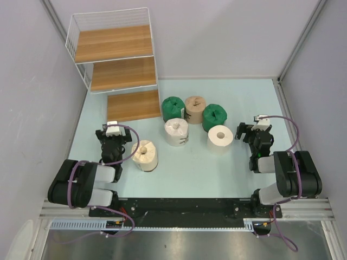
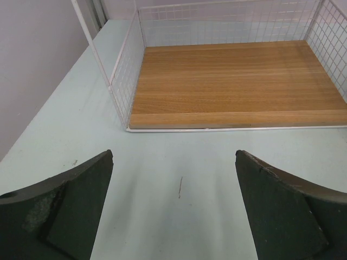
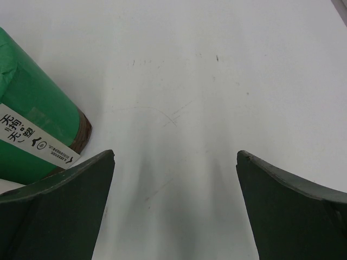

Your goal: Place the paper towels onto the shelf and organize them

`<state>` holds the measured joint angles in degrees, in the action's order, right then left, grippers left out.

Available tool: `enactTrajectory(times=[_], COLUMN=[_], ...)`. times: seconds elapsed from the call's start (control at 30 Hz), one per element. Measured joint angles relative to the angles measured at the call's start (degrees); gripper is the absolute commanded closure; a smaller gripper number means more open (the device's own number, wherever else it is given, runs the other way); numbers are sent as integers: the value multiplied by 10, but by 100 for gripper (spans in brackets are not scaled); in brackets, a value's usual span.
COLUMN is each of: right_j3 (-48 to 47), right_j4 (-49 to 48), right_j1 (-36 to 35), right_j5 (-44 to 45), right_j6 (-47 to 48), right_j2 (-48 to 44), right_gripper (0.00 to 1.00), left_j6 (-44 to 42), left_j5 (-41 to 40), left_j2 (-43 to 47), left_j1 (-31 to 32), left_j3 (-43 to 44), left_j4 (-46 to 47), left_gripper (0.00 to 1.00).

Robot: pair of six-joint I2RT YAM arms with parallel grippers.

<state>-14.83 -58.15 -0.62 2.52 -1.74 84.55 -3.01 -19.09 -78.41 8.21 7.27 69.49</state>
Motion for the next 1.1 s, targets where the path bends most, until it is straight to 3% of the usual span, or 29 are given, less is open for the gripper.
enactTrajectory(times=[0.3, 0.6, 0.7, 0.8, 0.93, 1.1], right_j3=[-1, -16, -36, -60, -160, -252], right_j4=[21, 125, 160, 201, 363, 486], right_j1=[0, -14, -22, -41, -49, -34], right_j5=[-7, 35, 57, 76, 88, 59], right_j6=[3, -28, -42, -70, -134, -188], right_j2=[-14, -254, -309, -348, -349, -333], right_gripper=[0, 0, 1, 0, 0, 0], left_j6=[0, 1, 14, 57, 129, 238], left_j5=[0, -31, -75, -106, -111, -32], left_j2=[0, 40, 123, 203, 263, 301], left_j1=[0, 4, 22, 26, 20, -101], left_j3=[0, -1, 21, 102, 200, 270], left_j4=[0, -17, -116, -260, -407, -577], left_gripper=[0, 0, 0, 0, 0, 0])
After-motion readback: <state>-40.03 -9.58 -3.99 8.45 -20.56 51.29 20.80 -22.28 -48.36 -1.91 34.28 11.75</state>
